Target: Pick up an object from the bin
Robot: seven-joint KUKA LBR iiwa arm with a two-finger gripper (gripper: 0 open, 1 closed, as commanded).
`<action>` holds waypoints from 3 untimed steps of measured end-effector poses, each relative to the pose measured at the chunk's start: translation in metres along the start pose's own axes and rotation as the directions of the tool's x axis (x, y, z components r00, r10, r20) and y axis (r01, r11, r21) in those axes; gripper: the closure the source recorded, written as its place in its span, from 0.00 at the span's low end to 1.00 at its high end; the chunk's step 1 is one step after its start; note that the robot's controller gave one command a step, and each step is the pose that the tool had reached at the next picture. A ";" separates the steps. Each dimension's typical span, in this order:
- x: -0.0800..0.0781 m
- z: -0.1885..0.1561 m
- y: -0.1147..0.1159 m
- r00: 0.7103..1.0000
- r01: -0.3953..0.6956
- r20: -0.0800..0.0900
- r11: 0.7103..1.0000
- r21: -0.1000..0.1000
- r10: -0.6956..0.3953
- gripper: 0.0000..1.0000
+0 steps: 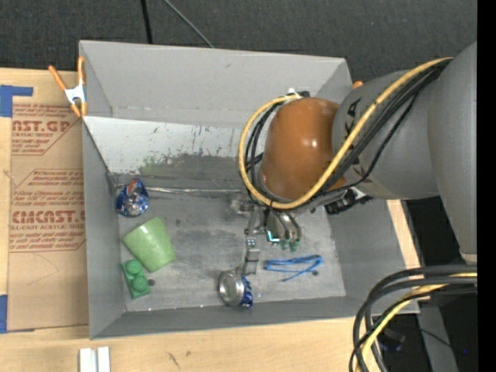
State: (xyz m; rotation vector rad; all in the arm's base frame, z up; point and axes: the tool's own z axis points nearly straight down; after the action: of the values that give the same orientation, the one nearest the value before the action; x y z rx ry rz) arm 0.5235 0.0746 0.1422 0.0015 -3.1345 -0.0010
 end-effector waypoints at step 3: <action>0.019 0.065 0.064 0.976 0.216 0.013 0.976 0.000 -0.216 1.00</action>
Offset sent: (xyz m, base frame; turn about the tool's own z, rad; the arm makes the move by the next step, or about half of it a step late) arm -0.0380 -0.0202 -0.0633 -0.3079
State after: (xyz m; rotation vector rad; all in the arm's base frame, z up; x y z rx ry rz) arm 0.5040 0.1390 0.0775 0.3440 -3.1285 -0.0052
